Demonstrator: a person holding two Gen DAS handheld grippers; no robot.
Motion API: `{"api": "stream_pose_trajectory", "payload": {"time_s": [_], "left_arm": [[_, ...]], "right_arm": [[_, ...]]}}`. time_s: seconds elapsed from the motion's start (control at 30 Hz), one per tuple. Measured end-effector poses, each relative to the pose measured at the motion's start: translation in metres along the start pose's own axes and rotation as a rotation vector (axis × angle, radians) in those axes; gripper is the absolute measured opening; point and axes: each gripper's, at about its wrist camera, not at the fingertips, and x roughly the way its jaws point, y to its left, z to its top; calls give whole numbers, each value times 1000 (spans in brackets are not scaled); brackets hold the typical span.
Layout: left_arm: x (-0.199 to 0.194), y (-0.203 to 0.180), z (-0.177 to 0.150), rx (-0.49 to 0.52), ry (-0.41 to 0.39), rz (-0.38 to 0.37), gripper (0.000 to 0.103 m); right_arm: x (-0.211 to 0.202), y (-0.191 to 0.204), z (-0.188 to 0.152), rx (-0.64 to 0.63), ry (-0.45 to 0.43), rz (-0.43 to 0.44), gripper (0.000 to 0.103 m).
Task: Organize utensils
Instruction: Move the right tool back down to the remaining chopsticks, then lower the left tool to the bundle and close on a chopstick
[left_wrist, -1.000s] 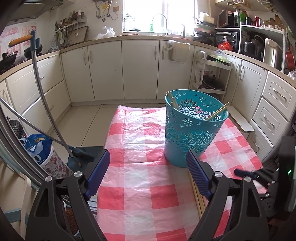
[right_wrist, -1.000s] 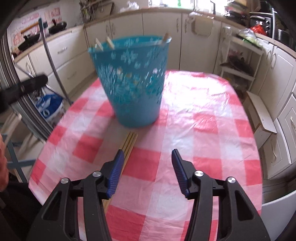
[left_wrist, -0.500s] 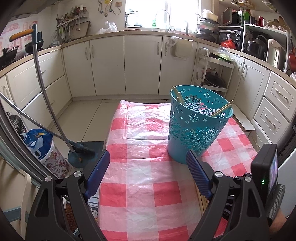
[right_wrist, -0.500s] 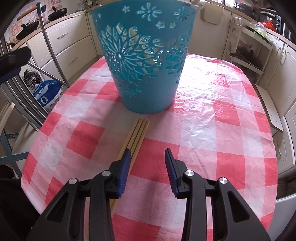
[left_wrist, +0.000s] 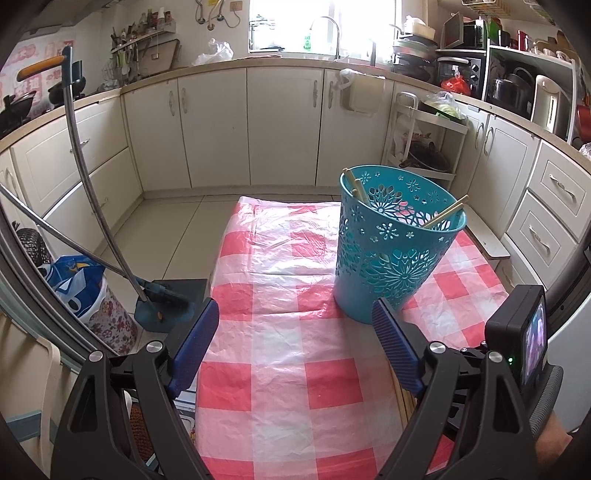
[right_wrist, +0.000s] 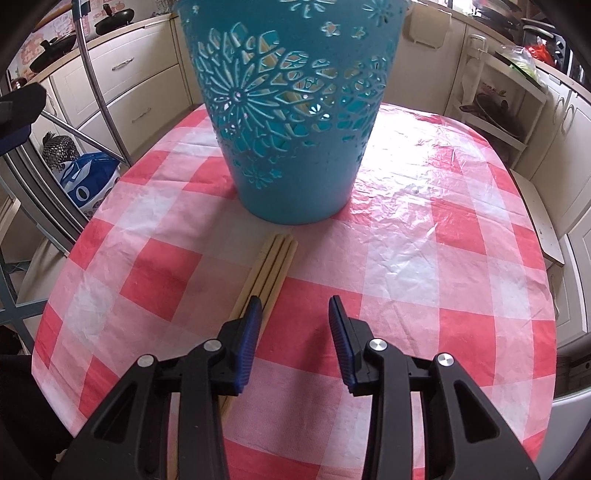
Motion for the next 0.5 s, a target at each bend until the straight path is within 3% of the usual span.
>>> {"api": "stream_pose_trajectory", "payload": {"time_s": [0.33,0.5], "left_arm": [[4,-5,-4,9,11,2,81],[26,-19,-17,66,105,1,83]], "right_arm": [[4,-2,-2,-32,18,-23,31],[4,-5,0,-39,40,-4,15]]}}
